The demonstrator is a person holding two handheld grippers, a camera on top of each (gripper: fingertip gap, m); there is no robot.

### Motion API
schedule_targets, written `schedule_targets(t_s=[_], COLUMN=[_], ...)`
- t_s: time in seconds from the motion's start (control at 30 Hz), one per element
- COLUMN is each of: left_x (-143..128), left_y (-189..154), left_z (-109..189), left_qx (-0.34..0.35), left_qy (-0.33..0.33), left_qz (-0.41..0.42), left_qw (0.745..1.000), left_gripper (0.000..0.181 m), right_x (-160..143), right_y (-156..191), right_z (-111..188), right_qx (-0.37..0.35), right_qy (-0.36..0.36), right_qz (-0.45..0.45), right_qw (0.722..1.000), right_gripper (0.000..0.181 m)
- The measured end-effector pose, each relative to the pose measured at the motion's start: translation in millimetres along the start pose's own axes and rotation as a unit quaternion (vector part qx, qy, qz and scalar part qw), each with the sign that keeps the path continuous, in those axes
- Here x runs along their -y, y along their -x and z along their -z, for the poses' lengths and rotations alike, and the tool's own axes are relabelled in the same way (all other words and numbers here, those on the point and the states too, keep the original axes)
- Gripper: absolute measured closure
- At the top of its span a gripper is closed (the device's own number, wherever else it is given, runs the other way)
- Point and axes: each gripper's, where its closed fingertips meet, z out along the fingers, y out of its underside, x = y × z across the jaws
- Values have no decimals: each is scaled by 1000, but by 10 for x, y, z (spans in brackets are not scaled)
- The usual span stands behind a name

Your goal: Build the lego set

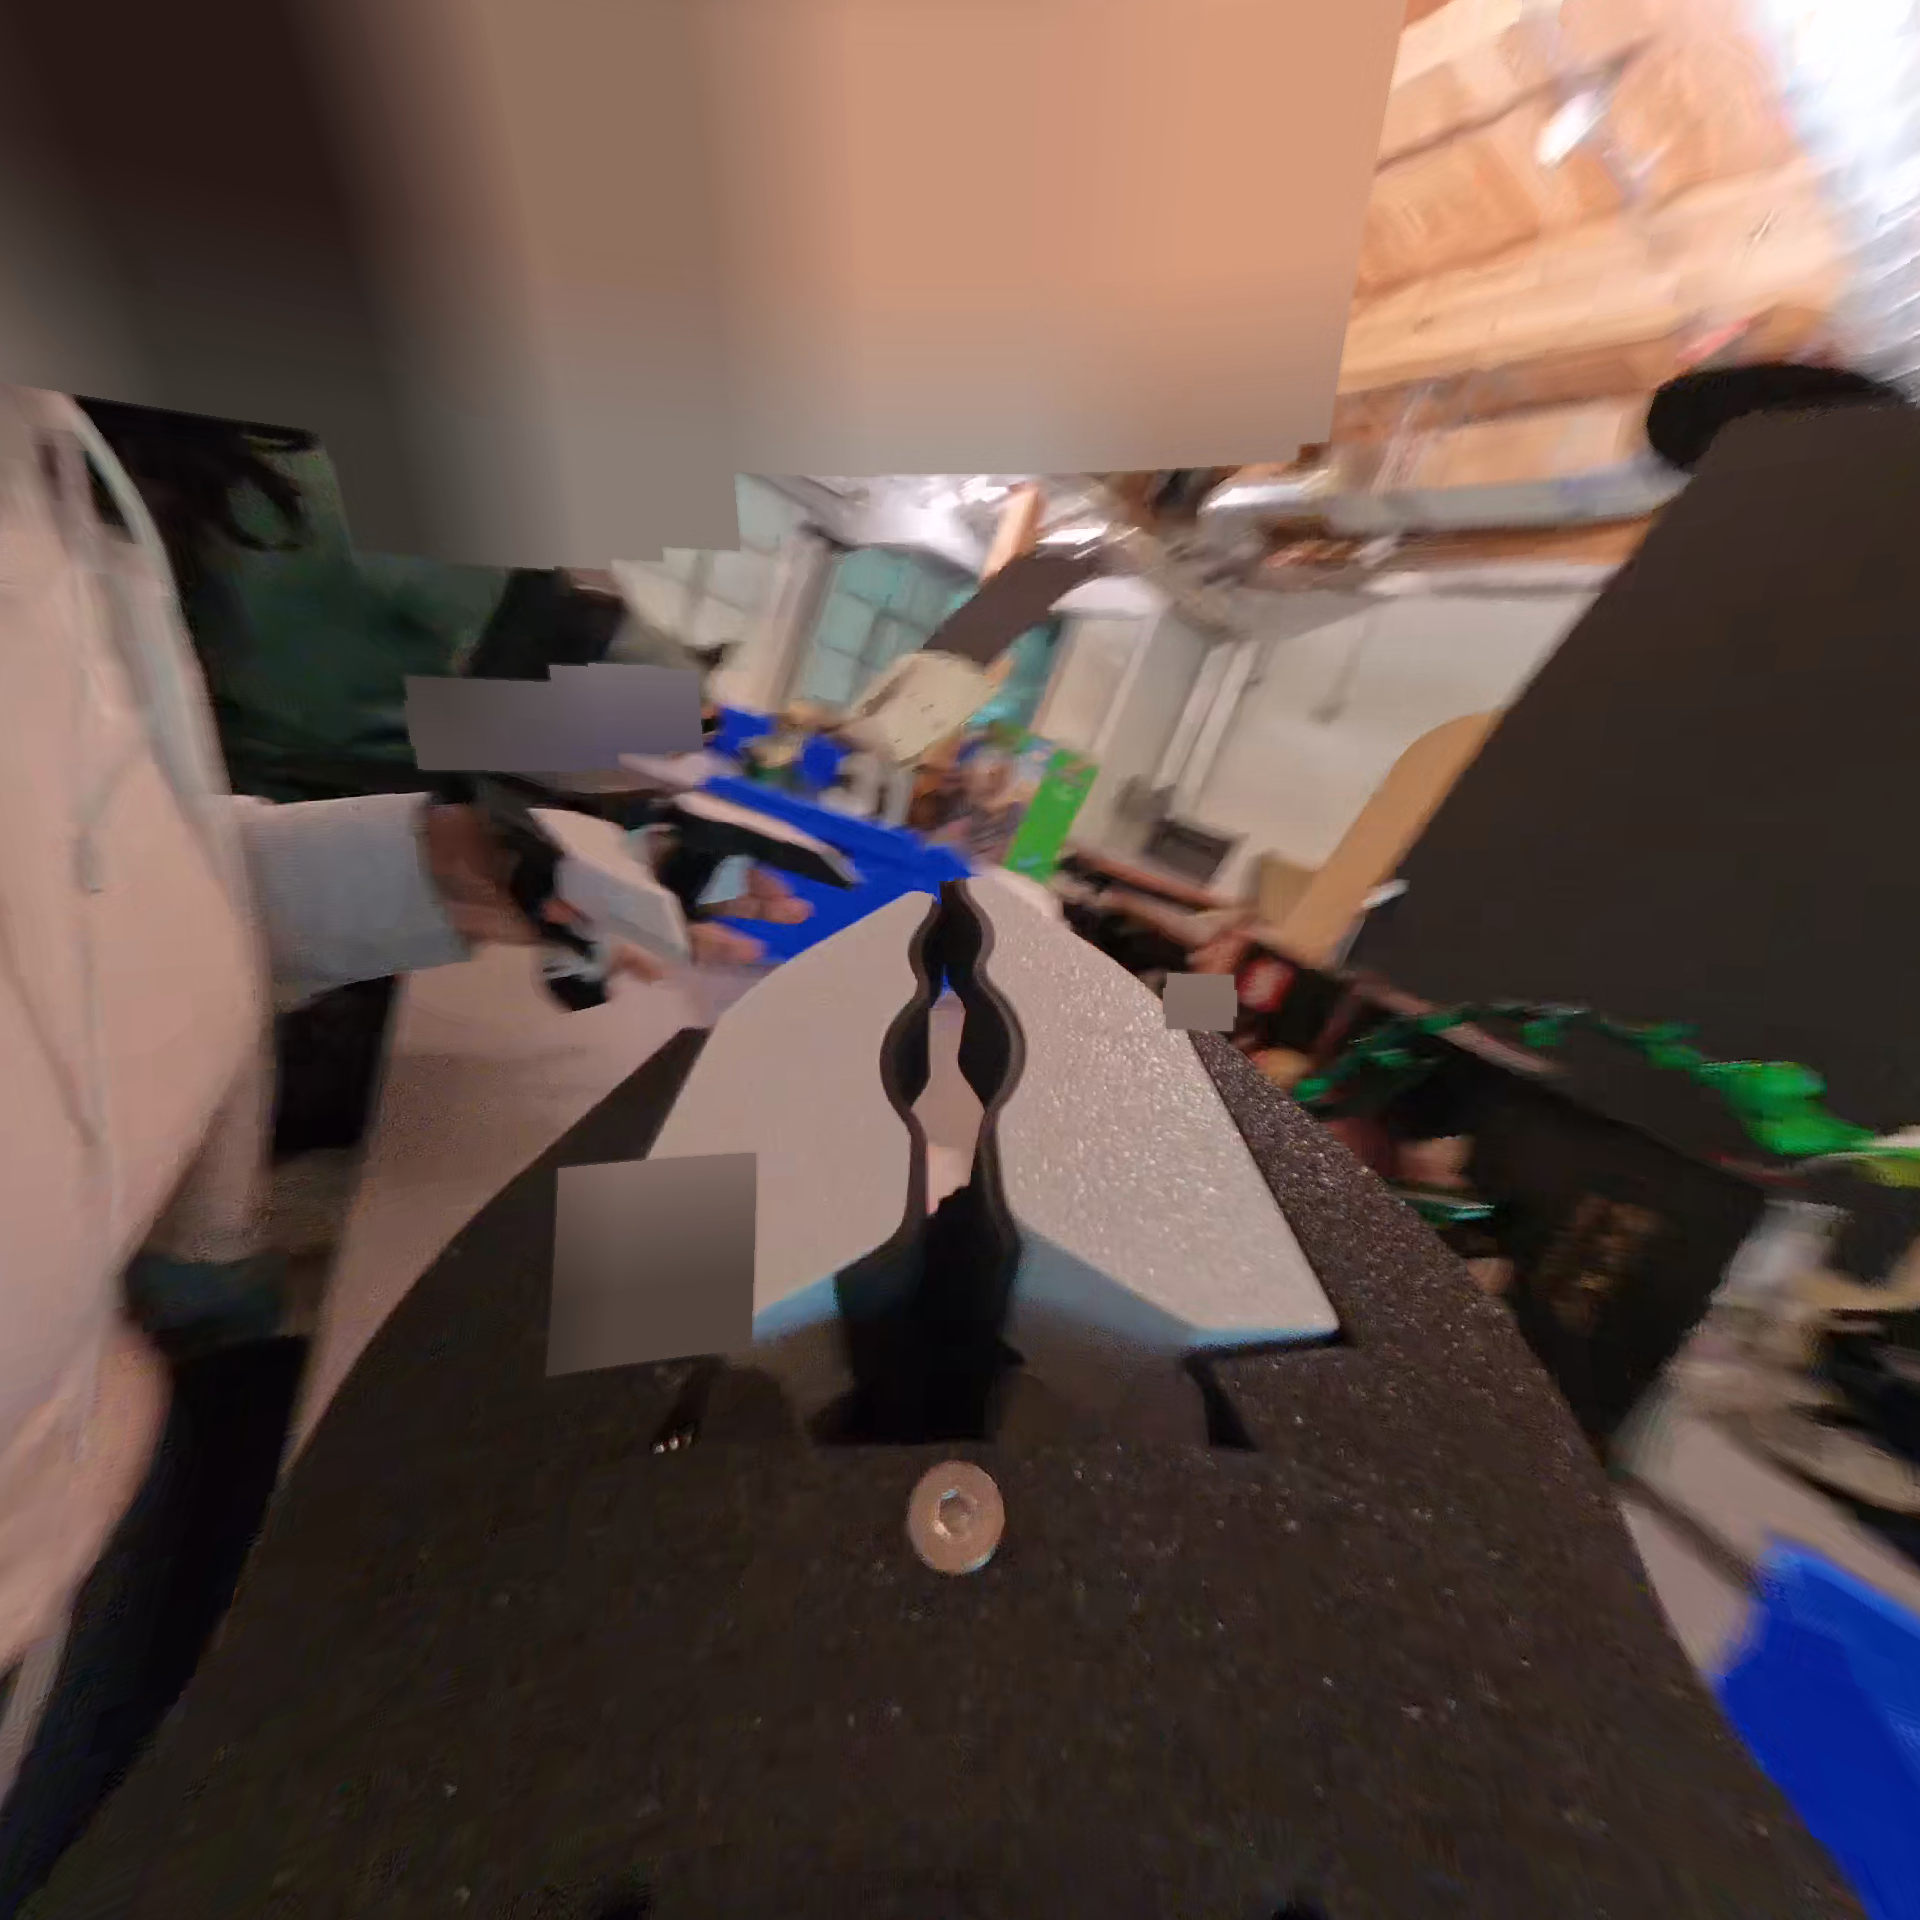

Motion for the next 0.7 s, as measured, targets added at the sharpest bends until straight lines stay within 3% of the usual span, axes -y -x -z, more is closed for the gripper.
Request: schedule_targets(t_s=[0.07,0.13,0.17,0.3,0.4,0.5,0.6,0.7], left_x=[-142,-200,-259,-525,-648,-839,-969,-1105], left_y=[39,-22,-34,-212,-337,-300,-336,-306], left_z=[-3,42,56,138,156,61,1,-22], left_qx=[16,6,2,-78,-138,-122,-127,-112], left_qy=[39,42,59,133,168,217,248,279], left_qz=[-58,-141,-150,-39,83,191,247,258], left_qw=[997,989,987,987,972,950,928,918], left_gripper=[78,147,178,179,171,167,165,164], right_x=[-164,-409,-560,-1082,-1493,-1866,-2086,-2159], right_y=[164,210,248,472,520,526,574,654], right_z=[-152,-331,-412,-582,-618,-631,-641,-659], right_qx=[80,95,110,255,360,425,451,462], right_qy=[34,78,111,237,338,394,416,413], right_qz=[-55,-63,-56,6,2,-30,-66,-68], right_qw=[995,990,986,937,869,814,787,782], right_gripper=[181,104,88,130,134,150,152,151])
